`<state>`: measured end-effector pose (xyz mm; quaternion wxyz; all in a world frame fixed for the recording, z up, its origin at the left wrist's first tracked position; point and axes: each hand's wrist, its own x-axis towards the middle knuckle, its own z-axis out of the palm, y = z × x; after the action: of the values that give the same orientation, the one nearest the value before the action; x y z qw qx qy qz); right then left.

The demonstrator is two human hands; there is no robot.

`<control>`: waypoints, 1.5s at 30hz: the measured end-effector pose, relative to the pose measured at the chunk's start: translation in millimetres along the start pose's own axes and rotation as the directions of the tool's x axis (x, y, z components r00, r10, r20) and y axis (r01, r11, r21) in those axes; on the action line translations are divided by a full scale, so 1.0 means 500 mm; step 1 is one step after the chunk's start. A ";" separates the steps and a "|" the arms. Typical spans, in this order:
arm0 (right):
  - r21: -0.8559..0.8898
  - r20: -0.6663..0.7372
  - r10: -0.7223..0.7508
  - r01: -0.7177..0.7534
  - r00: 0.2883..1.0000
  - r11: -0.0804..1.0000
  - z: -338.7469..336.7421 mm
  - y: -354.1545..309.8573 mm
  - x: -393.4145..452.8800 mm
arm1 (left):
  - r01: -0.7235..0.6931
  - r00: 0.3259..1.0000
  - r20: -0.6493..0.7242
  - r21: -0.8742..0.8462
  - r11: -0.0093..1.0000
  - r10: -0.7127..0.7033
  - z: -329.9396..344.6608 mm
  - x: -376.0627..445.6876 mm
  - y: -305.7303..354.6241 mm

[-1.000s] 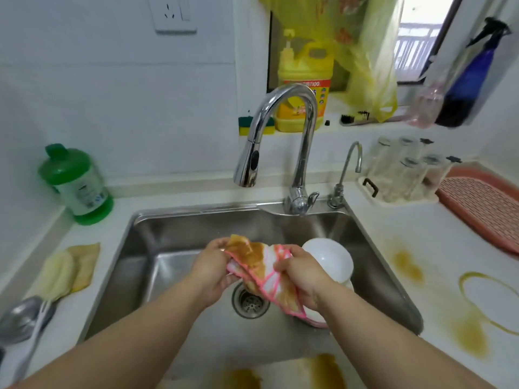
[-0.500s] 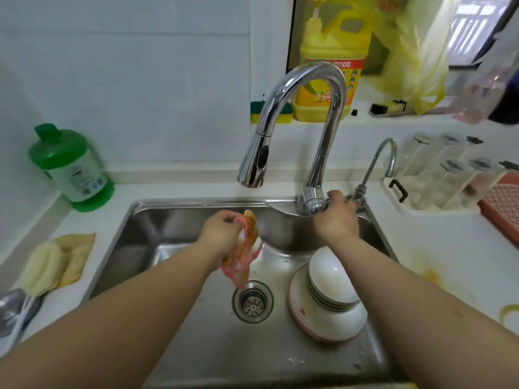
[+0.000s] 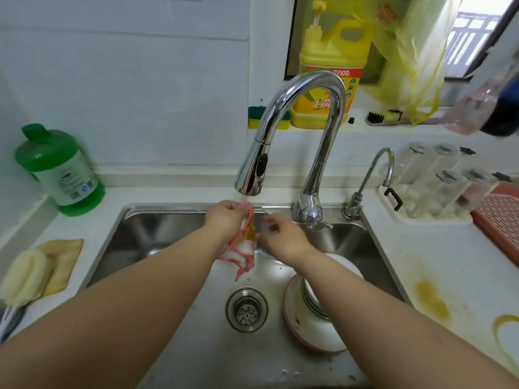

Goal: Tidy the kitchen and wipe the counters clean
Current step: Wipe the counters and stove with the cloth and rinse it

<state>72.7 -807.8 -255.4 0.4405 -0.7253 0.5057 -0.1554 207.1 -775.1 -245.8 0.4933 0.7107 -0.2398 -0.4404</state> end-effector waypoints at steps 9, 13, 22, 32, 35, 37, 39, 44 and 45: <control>0.504 0.134 0.069 -0.128 0.989 0.854 0.060 -0.013 0.085 | -0.005 1.000 0.015 -0.055 0.998 0.005 -0.021 0.034 0.002; 0.536 0.118 0.106 -0.153 0.987 0.830 0.069 -0.019 0.106 | -0.028 0.999 -0.024 0.159 0.987 0.033 -0.069 0.049 -0.041; 0.591 0.182 0.032 -0.135 0.983 0.795 0.072 -0.066 0.099 | 0.093 0.995 0.021 0.251 0.964 -0.102 -0.106 0.053 -0.104; 0.431 0.108 0.024 -0.069 0.994 0.900 0.011 -0.020 0.087 | -0.146 0.989 0.060 0.206 0.968 0.137 0.008 0.060 -0.017; 0.444 0.113 0.025 -0.072 0.993 0.893 0.010 -0.005 0.089 | -0.143 0.989 0.059 0.198 0.970 0.134 0.019 0.062 -0.009; 0.348 0.115 0.058 -0.095 0.992 0.933 0.009 0.006 0.090 | -0.150 0.989 0.043 0.230 0.962 0.144 0.017 0.060 -0.007; 0.155 0.115 0.105 -0.122 0.988 0.980 0.003 0.020 0.093 | -0.156 0.988 0.027 0.240 0.958 0.154 0.010 0.057 -0.005; -0.276 0.002 0.174 -0.167 0.985 0.947 -0.018 0.033 0.094 | -0.114 0.985 -0.098 0.265 0.957 0.145 -0.029 0.066 -0.019; -0.226 0.005 0.165 -0.159 0.986 0.961 -0.017 0.028 0.094 | -0.083 0.986 -0.122 0.260 0.962 0.118 -0.036 0.067 -0.024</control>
<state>79.3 -854.1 -271.9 0.3730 -0.7284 0.5723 -0.0520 238.1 -787.7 -267.7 0.4352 0.7833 -0.2957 -0.3311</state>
